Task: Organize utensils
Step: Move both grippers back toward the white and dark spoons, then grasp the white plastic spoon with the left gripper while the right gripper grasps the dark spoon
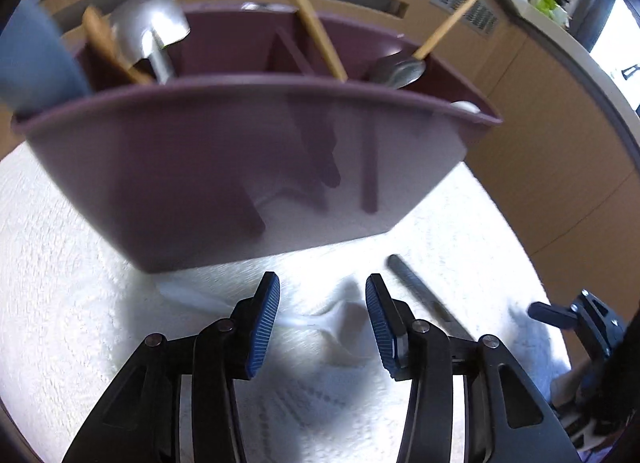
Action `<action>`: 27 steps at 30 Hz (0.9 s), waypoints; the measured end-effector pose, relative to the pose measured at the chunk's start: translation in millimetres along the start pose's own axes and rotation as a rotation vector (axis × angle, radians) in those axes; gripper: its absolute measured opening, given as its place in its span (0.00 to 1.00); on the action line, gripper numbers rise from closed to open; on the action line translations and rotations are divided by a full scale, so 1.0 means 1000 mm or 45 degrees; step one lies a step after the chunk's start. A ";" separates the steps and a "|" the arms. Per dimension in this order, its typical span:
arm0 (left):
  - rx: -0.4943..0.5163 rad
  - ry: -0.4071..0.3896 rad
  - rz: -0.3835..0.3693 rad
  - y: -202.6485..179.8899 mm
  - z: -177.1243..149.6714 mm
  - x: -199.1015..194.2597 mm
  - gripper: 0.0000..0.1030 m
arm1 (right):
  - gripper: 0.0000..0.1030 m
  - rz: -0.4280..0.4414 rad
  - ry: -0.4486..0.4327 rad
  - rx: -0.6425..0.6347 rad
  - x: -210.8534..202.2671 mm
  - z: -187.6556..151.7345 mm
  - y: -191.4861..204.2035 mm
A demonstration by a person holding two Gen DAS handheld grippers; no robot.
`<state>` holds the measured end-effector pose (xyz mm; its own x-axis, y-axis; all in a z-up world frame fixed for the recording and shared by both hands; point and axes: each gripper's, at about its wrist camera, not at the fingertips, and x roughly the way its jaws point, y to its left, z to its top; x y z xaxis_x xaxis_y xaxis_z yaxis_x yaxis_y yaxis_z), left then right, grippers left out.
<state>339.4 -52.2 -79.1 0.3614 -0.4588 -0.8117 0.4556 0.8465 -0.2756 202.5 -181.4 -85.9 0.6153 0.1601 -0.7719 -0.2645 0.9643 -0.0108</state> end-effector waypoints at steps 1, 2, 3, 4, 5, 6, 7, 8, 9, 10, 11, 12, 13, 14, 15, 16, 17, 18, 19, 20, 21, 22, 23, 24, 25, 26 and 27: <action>-0.002 -0.002 -0.014 0.002 -0.003 -0.002 0.45 | 0.77 0.005 -0.002 -0.003 -0.001 0.000 0.002; -0.010 0.002 -0.022 0.004 -0.005 -0.005 0.45 | 0.78 0.010 -0.004 -0.005 -0.002 -0.001 0.003; -0.022 0.013 -0.036 0.006 -0.009 -0.008 0.45 | 0.78 0.014 -0.006 -0.009 -0.003 -0.002 0.004; -0.029 0.022 -0.045 0.007 -0.013 -0.011 0.45 | 0.78 0.017 -0.010 -0.010 -0.005 -0.002 0.005; -0.035 0.034 -0.048 0.008 -0.019 -0.015 0.46 | 0.78 0.023 -0.012 -0.009 -0.006 -0.003 0.006; -0.038 0.043 -0.049 0.008 -0.024 -0.019 0.47 | 0.78 0.026 -0.012 -0.008 -0.007 -0.003 0.006; -0.039 0.054 -0.052 0.007 -0.031 -0.024 0.49 | 0.78 0.025 -0.013 -0.006 -0.008 -0.003 0.005; -0.034 0.069 -0.054 0.005 -0.039 -0.029 0.51 | 0.78 0.022 -0.014 -0.002 -0.008 -0.003 0.004; -0.028 0.081 -0.051 0.003 -0.046 -0.033 0.55 | 0.78 0.021 -0.012 0.001 -0.008 -0.002 0.004; -0.018 0.093 -0.045 0.000 -0.055 -0.038 0.57 | 0.78 0.022 -0.010 0.004 -0.008 -0.003 0.003; -0.002 0.105 -0.037 -0.004 -0.064 -0.042 0.58 | 0.78 0.022 -0.005 0.007 -0.007 -0.003 0.003; 0.014 0.112 -0.029 -0.009 -0.072 -0.046 0.58 | 0.78 0.019 -0.004 0.007 -0.007 -0.003 0.003; 0.026 0.120 -0.030 -0.012 -0.079 -0.050 0.58 | 0.78 0.018 -0.002 0.007 -0.006 -0.003 0.003; 0.040 0.133 -0.036 -0.016 -0.088 -0.054 0.58 | 0.78 0.019 -0.001 0.005 -0.006 -0.002 0.003; 0.057 0.139 -0.034 -0.021 -0.094 -0.056 0.58 | 0.78 0.020 0.001 0.004 -0.005 -0.002 0.003; 0.071 0.132 -0.017 -0.026 -0.098 -0.059 0.58 | 0.78 0.020 0.004 0.002 -0.005 -0.002 0.003; 0.079 0.123 0.002 -0.030 -0.100 -0.061 0.58 | 0.78 0.020 0.005 0.002 -0.005 -0.002 0.004; 0.085 0.104 0.027 -0.034 -0.100 -0.063 0.58 | 0.78 0.020 0.004 0.003 -0.005 -0.002 0.004; 0.088 0.082 0.059 -0.037 -0.099 -0.065 0.58 | 0.78 0.021 0.001 0.004 -0.006 -0.002 0.004; 0.085 0.069 0.095 -0.039 -0.095 -0.064 0.58 | 0.78 0.021 -0.001 0.005 -0.007 -0.002 0.004; 0.075 0.060 0.117 -0.039 -0.089 -0.061 0.57 | 0.78 0.020 -0.004 0.007 -0.008 -0.002 0.004; 0.059 0.057 0.132 -0.039 -0.084 -0.058 0.55 | 0.78 0.019 -0.007 0.010 -0.010 -0.003 0.004; 0.043 0.062 0.149 -0.036 -0.075 -0.053 0.53 | 0.78 0.019 -0.010 0.012 -0.011 -0.003 0.004; 0.028 0.064 0.171 -0.034 -0.070 -0.049 0.51 | 0.78 0.016 -0.014 0.010 -0.013 -0.004 0.003; 0.023 0.071 0.185 -0.033 -0.065 -0.044 0.51 | 0.78 0.013 -0.017 0.007 -0.014 -0.005 0.003; 0.024 0.079 0.197 -0.032 -0.061 -0.041 0.51 | 0.78 0.007 -0.022 0.002 -0.016 -0.006 0.003; 0.021 0.085 0.224 -0.032 -0.058 -0.035 0.50 | 0.78 0.005 -0.025 0.000 -0.017 -0.006 0.003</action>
<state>265.3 -47.4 -71.3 0.3823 -0.2847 -0.8791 0.4034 0.9073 -0.1183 186.4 -182.9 -76.6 0.6287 0.1678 -0.7593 -0.2668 0.9637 -0.0079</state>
